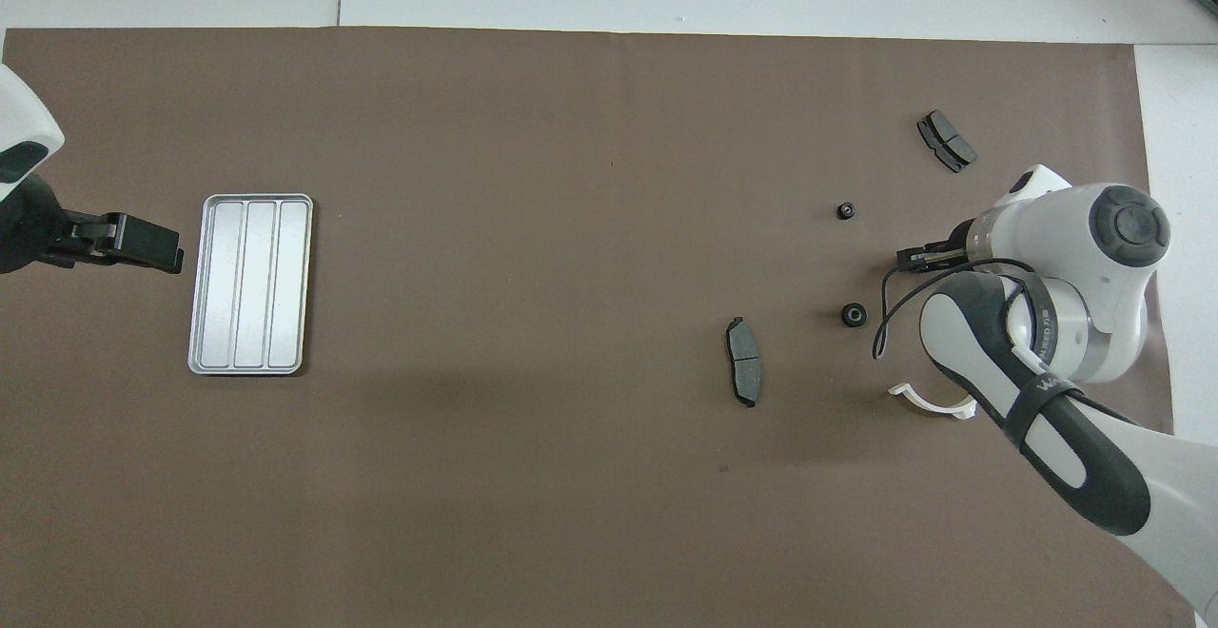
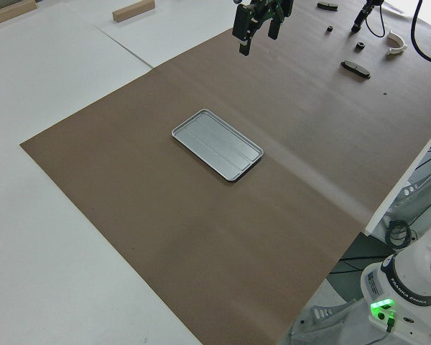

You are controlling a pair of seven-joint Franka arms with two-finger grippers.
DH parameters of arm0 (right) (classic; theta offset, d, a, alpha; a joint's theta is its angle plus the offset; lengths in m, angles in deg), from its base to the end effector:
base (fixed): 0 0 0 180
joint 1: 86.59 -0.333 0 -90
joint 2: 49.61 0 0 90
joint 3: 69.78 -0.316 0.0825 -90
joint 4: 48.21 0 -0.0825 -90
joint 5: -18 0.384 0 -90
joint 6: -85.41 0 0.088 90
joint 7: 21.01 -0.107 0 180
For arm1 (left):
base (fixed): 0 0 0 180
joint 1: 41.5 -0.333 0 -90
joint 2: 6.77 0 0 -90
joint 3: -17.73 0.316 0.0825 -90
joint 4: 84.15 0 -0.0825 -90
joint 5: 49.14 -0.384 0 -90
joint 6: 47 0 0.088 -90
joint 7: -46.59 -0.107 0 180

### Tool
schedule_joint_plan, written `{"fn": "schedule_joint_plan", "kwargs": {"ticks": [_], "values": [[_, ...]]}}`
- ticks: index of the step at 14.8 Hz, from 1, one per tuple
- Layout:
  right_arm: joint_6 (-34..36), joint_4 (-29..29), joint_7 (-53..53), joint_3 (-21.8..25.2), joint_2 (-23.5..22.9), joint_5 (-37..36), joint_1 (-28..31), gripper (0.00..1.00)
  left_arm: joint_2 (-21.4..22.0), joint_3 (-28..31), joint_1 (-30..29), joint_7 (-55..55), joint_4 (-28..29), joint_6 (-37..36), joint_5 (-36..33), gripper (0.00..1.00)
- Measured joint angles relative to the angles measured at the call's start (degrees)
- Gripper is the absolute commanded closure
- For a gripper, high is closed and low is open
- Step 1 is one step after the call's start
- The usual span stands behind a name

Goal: Pick bearing gear from pile to tray
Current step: 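Close the right gripper on the black bearing and lift it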

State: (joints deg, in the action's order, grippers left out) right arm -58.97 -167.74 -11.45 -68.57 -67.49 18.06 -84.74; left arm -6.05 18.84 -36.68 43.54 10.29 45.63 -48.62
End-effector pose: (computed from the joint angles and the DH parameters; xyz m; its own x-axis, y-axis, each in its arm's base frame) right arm 0.5956 -0.0315 0.2860 0.9863 0.1145 0.1188 0.1122 -0.9933 0.0259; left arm 0.5518 -0.0367 0.5988 0.9929 -0.1173 -0.0185 -0.1171 -0.9931 0.0103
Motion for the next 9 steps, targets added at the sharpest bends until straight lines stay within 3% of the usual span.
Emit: {"fn": "schedule_joint_plan", "kwargs": {"ticks": [3,9], "values": [[-1.8,-0.7,0.0,0.0,0.3,0.1,0.0,1.00,0.0,0.0,0.0,0.0,0.0,0.0,0.0,0.00],[-2.9,-1.0,-0.3,0.0,0.5,2.4,-0.1,1.00,0.0,0.0,0.0,0.0,0.0,0.0,0.0,0.00]]}}
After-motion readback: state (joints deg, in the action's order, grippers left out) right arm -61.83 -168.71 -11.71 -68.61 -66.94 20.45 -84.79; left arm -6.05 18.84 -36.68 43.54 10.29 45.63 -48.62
